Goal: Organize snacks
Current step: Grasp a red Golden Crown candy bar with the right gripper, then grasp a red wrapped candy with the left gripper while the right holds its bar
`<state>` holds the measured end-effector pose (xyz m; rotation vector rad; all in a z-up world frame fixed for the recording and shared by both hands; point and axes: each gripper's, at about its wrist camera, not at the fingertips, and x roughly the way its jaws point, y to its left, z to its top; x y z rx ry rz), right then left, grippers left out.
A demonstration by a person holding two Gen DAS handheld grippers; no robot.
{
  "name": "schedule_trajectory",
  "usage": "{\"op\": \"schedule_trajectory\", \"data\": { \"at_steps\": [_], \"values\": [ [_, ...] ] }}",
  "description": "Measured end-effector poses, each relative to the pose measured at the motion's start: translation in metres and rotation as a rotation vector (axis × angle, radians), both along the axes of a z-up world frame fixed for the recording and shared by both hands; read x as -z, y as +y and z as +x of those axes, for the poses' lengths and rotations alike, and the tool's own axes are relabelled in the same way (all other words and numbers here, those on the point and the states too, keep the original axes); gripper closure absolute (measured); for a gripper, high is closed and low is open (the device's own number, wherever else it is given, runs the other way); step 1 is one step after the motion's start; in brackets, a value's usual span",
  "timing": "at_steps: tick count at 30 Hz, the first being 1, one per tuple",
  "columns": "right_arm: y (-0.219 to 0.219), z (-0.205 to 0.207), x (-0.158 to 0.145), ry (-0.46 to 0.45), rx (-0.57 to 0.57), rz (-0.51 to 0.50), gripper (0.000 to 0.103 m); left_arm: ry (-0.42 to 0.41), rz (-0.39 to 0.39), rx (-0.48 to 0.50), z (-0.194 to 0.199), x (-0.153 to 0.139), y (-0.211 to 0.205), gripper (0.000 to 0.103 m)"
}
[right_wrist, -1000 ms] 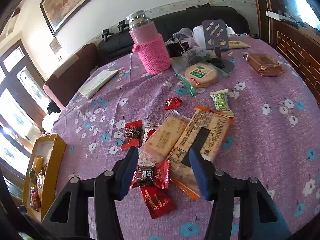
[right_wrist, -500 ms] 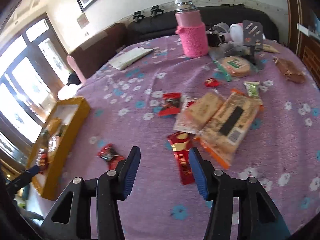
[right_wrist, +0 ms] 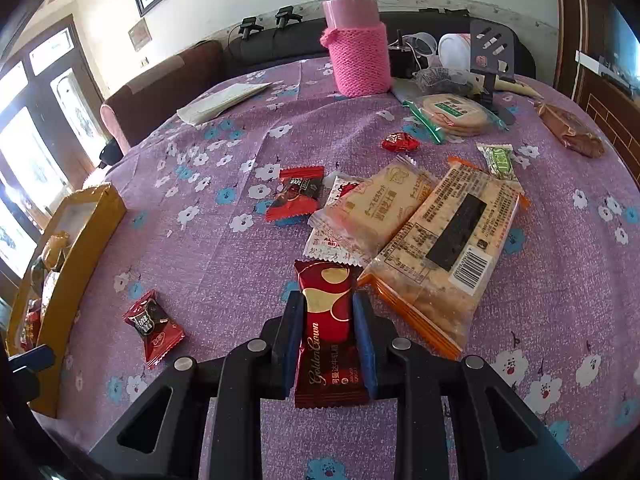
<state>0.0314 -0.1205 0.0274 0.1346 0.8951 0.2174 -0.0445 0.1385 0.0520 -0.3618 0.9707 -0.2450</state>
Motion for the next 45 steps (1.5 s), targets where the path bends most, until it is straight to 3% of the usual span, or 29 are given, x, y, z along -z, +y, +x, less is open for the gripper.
{"op": "schedule_trajectory", "data": {
  "at_steps": [6, 11, 14, 16, 17, 19, 30, 33, 38, 41, 43, 45],
  "values": [
    [-0.007, -0.005, 0.000, 0.022, -0.005, 0.068, 0.077, 0.004, 0.042, 0.010, 0.032, 0.018, -0.034, 0.029],
    [-0.014, -0.005, 0.002, 0.036, -0.009, 0.128, 0.077, -0.012, 0.144, 0.003, 0.061, 0.026, -0.058, 0.029],
    [-0.015, -0.005, 0.003, 0.036, -0.009, 0.140, 0.077, -0.038, 0.259, 0.041, 0.066, 0.031, -0.075, 0.029],
    [-0.015, -0.006, 0.003, 0.033, -0.009, 0.139, 0.077, -0.066, 0.362, 0.065, 0.062, 0.033, -0.086, 0.045],
    [-0.016, -0.006, 0.003, 0.031, -0.010, 0.138, 0.077, -0.084, 0.399, 0.088, 0.059, 0.033, -0.091, 0.062],
    [-0.015, -0.007, 0.003, 0.027, -0.009, 0.132, 0.077, -0.086, 0.390, 0.105, 0.058, 0.031, -0.091, 0.070],
    [-0.013, -0.007, 0.001, 0.035, -0.045, 0.176, 0.077, -0.134, 0.212, 0.063, 0.033, 0.003, -0.060, 0.087],
    [-0.007, -0.010, -0.001, 0.024, -0.054, 0.166, 0.077, -0.155, 0.174, 0.049, 0.021, -0.007, -0.042, 0.087],
    [0.001, -0.011, 0.004, 0.035, -0.032, 0.157, 0.077, -0.103, 0.141, 0.099, 0.025, 0.002, -0.035, 0.083],
    [-0.001, -0.014, 0.002, 0.036, -0.026, 0.183, 0.077, -0.129, 0.196, 0.164, 0.034, 0.004, -0.048, 0.066],
    [-0.003, -0.013, 0.002, 0.044, -0.026, 0.203, 0.077, -0.154, 0.225, 0.201, 0.046, 0.005, -0.057, 0.050],
    [-0.004, -0.011, 0.004, 0.053, -0.033, 0.215, 0.077, -0.157, 0.226, 0.230, 0.060, 0.009, -0.063, 0.048]
  ]
}}
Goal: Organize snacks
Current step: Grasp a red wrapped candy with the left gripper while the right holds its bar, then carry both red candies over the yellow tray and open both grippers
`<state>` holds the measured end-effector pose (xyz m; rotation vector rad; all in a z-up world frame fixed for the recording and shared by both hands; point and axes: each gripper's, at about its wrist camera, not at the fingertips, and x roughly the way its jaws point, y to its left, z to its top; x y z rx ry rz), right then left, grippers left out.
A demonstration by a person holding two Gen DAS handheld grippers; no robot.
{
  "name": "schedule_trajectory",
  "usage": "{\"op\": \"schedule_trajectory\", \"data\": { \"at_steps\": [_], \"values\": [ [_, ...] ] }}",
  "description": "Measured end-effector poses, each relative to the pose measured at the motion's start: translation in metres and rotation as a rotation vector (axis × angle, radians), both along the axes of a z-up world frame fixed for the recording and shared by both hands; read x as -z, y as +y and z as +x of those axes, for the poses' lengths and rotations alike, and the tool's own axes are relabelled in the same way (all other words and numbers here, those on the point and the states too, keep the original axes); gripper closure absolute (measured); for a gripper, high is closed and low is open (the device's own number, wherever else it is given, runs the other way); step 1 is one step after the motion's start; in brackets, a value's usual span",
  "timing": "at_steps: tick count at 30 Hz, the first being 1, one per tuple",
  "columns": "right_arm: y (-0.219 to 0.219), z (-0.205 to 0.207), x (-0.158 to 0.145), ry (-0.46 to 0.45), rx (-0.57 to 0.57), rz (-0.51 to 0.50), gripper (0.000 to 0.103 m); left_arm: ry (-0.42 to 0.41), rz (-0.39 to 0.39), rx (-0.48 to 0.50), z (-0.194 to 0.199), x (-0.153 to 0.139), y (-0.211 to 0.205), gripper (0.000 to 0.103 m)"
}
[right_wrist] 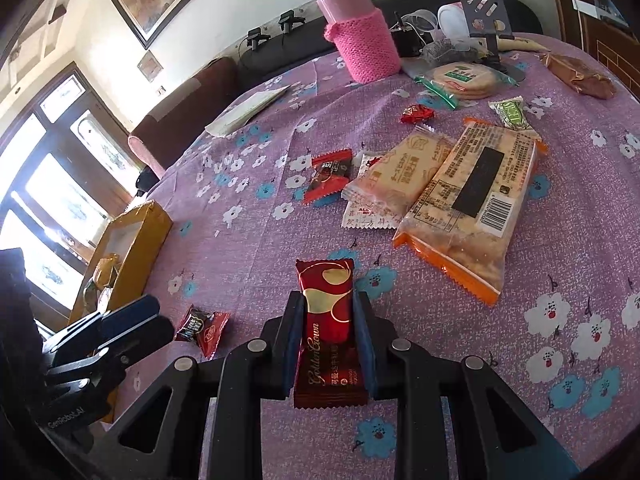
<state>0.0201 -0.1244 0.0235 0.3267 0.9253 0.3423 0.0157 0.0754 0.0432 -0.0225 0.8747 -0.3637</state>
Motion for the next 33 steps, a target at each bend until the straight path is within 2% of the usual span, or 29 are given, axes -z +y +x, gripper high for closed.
{"op": "schedule_trajectory", "data": {
  "at_steps": [1, 3, 4, 7, 10, 14, 15, 16, 17, 20, 23, 27, 30, 33],
  "values": [
    [-0.001, 0.001, 0.001, 0.004, -0.006, 0.008, 0.077, 0.025, -0.013, 0.014, 0.008, 0.004, 0.000, 0.048],
    [-0.004, 0.002, 0.002, 0.010, -0.013, 0.031, 0.077, 0.170, -0.086, 0.058, 0.022, 0.019, 0.002, 0.049],
    [-0.006, 0.003, 0.003, 0.017, -0.015, 0.048, 0.077, 0.196, -0.117, 0.075, 0.021, 0.021, 0.003, 0.049],
    [-0.011, 0.005, 0.004, 0.031, -0.024, 0.075, 0.077, 0.227, -0.135, 0.155, 0.005, 0.018, 0.000, 0.049],
    [-0.009, 0.005, 0.004, 0.033, -0.029, 0.067, 0.076, 0.197, -0.039, 0.166, -0.009, 0.017, -0.008, 0.049],
    [0.000, 0.002, 0.001, 0.010, -0.039, 0.001, 0.075, 0.109, 0.084, 0.132, -0.019, 0.020, -0.027, 0.049],
    [0.002, 0.001, 0.000, 0.003, -0.039, -0.017, 0.075, 0.083, 0.136, 0.118, -0.021, 0.021, -0.034, 0.056],
    [0.003, 0.000, 0.000, -0.002, -0.036, -0.028, 0.076, 0.053, 0.191, 0.103, -0.024, 0.022, -0.040, 0.077],
    [0.004, 0.000, 0.000, -0.007, -0.036, -0.040, 0.077, 0.039, 0.208, 0.098, -0.027, 0.023, -0.041, 0.077],
    [0.008, -0.005, -0.006, -0.045, -0.032, -0.073, 0.077, 0.032, 0.158, 0.054, -0.031, 0.018, -0.033, 0.078],
    [0.012, -0.011, -0.017, -0.098, -0.036, -0.069, 0.078, 0.020, 0.078, 0.011, -0.041, 0.003, -0.008, 0.078],
    [0.018, -0.021, -0.029, -0.163, -0.043, -0.079, 0.078, -0.039, -0.032, -0.085, -0.069, -0.033, 0.049, 0.078],
    [0.029, -0.027, -0.036, -0.193, -0.059, -0.091, 0.078, -0.090, -0.065, -0.200, -0.091, -0.056, 0.106, 0.077],
    [0.045, -0.034, -0.044, -0.185, -0.089, -0.081, 0.078, -0.117, -0.060, -0.333, -0.102, -0.066, 0.162, 0.077]
  ]
}}
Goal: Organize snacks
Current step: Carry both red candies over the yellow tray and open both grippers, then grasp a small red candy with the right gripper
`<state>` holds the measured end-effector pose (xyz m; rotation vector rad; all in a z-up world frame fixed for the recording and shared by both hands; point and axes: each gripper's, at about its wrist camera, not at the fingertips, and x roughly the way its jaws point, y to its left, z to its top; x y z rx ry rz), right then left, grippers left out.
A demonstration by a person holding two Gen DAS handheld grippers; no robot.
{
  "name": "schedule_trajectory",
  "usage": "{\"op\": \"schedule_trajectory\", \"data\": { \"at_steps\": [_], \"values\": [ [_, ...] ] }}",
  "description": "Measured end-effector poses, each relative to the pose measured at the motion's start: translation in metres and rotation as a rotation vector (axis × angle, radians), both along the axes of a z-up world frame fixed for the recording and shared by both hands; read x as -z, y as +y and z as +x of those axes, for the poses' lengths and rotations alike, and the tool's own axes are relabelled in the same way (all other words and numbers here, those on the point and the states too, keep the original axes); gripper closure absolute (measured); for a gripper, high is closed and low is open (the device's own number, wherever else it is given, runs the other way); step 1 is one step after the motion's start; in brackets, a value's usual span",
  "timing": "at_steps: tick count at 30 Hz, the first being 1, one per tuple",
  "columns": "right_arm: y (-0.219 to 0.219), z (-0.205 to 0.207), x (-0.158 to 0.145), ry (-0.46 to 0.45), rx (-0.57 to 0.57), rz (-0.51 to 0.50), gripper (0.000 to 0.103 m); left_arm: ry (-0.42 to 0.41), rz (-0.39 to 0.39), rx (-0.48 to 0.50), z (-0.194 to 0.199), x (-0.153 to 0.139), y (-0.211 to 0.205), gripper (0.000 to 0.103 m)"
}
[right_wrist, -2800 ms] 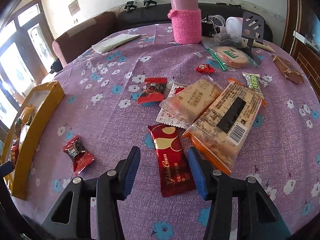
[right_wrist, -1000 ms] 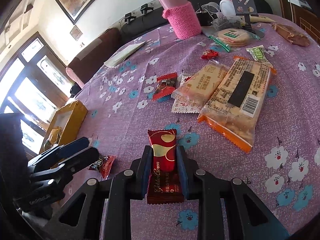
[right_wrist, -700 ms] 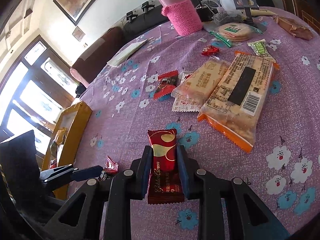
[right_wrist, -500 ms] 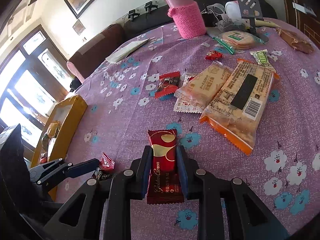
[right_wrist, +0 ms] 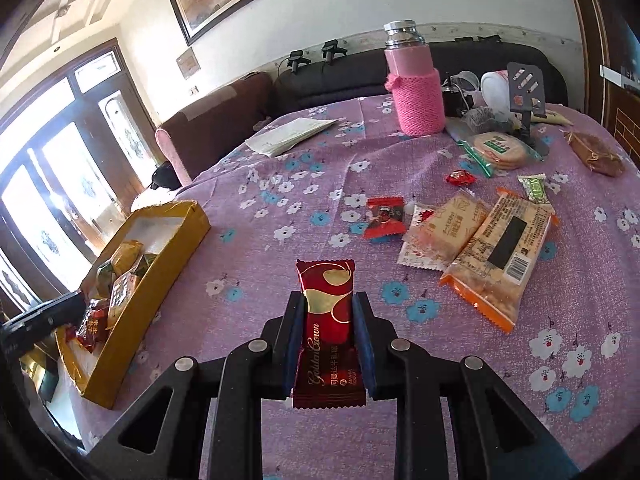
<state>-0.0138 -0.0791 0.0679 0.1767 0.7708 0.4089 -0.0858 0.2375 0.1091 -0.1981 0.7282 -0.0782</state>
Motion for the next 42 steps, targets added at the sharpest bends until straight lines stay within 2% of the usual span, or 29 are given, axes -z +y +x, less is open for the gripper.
{"op": "schedule_trajectory", "data": {
  "at_steps": [2, 6, 10, 15, 20, 22, 24, 26, 32, 33, 37, 42],
  "values": [
    [0.018, -0.007, -0.008, 0.011, -0.040, 0.027, 0.078, 0.007, -0.015, -0.080, -0.003, 0.000, 0.038, 0.077],
    [0.073, -0.014, -0.028, 0.037, -0.160, 0.071, 0.078, 0.037, -0.045, -0.166, -0.004, 0.014, 0.084, 0.077],
    [0.141, -0.019, -0.038, 0.071, -0.276, 0.071, 0.078, 0.077, -0.075, -0.182, -0.004, 0.036, 0.099, 0.077],
    [0.216, -0.019, -0.023, 0.135, -0.373, 0.026, 0.079, 0.111, -0.107, -0.182, -0.005, 0.056, 0.108, 0.077],
    [0.253, -0.015, 0.002, 0.190, -0.398, -0.005, 0.078, 0.105, -0.135, -0.179, -0.012, 0.057, 0.115, 0.075],
    [0.261, -0.016, 0.009, 0.201, -0.392, -0.018, 0.075, 0.100, -0.149, -0.190, -0.017, 0.054, 0.118, 0.067],
    [0.263, -0.015, 0.012, 0.210, -0.389, -0.008, 0.075, 0.083, -0.155, -0.202, -0.021, 0.050, 0.118, 0.060],
    [0.262, -0.016, 0.012, 0.212, -0.398, 0.010, 0.068, 0.063, -0.162, -0.219, -0.027, 0.044, 0.117, 0.057],
    [0.242, -0.028, -0.008, 0.144, -0.379, 0.028, 0.063, 0.005, -0.216, -0.257, -0.042, 0.023, 0.103, 0.037],
    [0.235, -0.029, -0.011, 0.137, -0.369, 0.038, 0.062, -0.010, -0.226, -0.248, -0.044, 0.019, 0.097, 0.034],
    [0.194, -0.027, -0.024, 0.091, -0.295, 0.053, 0.054, -0.046, -0.237, -0.147, -0.046, 0.004, 0.062, 0.033],
    [0.109, 0.001, -0.024, 0.076, -0.109, 0.020, 0.050, -0.040, -0.234, -0.028, -0.043, -0.001, 0.018, 0.033]
  ]
}}
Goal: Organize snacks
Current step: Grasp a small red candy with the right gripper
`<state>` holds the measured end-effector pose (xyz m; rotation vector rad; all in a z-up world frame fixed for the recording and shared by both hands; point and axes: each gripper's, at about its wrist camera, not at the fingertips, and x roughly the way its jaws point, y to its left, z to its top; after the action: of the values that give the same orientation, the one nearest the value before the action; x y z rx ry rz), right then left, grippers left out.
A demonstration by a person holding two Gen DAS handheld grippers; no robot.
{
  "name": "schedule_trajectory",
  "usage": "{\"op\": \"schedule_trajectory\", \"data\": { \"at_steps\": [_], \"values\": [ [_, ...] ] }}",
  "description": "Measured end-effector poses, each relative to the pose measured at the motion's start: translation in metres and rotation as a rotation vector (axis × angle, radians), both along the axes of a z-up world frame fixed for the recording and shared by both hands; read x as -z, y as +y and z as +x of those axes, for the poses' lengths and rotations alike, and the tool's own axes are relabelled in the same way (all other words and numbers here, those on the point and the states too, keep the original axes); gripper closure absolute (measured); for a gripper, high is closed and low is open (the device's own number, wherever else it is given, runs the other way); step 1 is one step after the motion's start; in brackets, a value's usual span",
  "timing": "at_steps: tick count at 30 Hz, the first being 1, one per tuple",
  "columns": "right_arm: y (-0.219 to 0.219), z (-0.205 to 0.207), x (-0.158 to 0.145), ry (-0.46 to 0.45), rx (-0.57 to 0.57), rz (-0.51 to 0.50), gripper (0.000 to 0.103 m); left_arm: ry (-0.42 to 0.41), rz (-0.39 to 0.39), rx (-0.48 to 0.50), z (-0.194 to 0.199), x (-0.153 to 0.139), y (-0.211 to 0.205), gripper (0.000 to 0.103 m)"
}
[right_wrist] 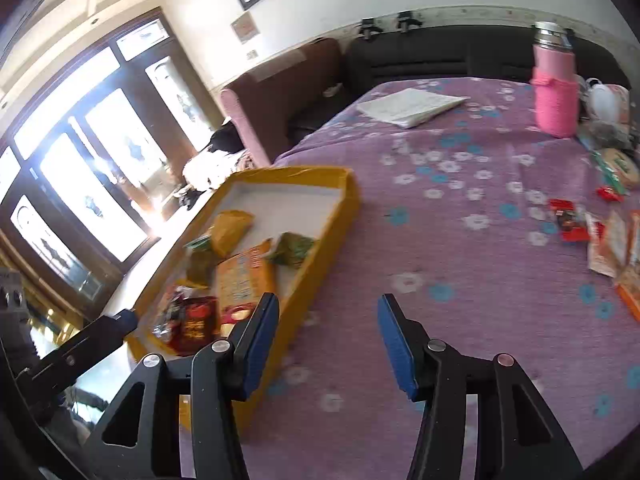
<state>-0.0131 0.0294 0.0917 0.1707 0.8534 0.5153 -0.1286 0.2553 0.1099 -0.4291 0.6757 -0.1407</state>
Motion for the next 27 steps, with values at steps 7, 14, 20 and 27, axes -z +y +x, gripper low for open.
{"op": "schedule_trajectory", "data": {
  "at_steps": [7, 14, 20, 27],
  "values": [
    [-0.125, 0.072, 0.007, 0.020, 0.297, -0.091, 0.048, 0.035, 0.010, 0.100, 0.016, 0.012, -0.039, 0.033],
    [-0.117, 0.145, 0.035, 0.088, 0.279, -0.158, 0.052, 0.090, 0.024, 0.139, 0.028, 0.026, -0.054, 0.033],
    [-0.082, 0.164, 0.061, 0.141, 0.275, -0.297, 0.077, 0.106, 0.026, 0.139, 0.034, 0.031, -0.054, 0.033],
    [-0.067, 0.091, 0.048, 0.357, -0.060, -0.050, 0.077, 0.107, 0.009, 0.164, 0.038, 0.034, -0.056, 0.033]
  ]
}}
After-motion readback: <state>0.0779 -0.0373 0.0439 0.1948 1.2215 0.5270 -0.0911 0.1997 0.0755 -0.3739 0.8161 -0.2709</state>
